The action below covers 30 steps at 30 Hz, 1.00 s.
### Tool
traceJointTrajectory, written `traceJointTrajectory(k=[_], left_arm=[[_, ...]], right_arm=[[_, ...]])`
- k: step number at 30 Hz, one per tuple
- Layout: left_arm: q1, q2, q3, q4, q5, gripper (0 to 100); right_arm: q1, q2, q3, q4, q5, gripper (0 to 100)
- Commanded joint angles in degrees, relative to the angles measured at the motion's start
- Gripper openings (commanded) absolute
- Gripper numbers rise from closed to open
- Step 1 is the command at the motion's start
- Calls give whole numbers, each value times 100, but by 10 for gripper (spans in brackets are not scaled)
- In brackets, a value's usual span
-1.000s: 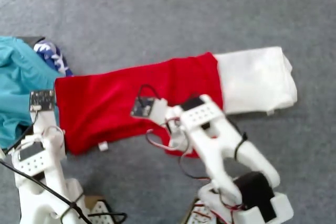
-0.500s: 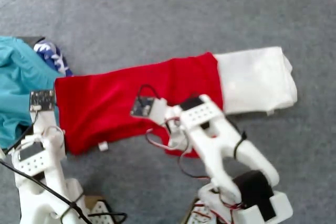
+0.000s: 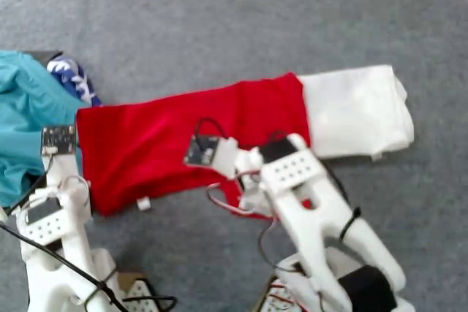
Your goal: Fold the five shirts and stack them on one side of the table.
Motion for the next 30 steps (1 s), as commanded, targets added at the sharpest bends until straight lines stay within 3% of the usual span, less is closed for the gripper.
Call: traceJointTrajectory(k=[1, 7, 19, 25, 30], left_arm=[[-4, -105, -40, -79, 26, 46], [-4, -105, -40, -79, 26, 46], [4, -105, -31, -79, 26, 47], [4, -105, -31, -79, 26, 47], [4, -105, -31, -79, 26, 47]], right_arm=[[35, -215, -13, -132, 44, 18], [35, 268, 84, -695, -343, 139], [-571, 1464, -259, -1336, -941, 133], [-554, 1622, -312, -1336, -967, 27], [-545, 1622, -312, -1327, -958, 25]])
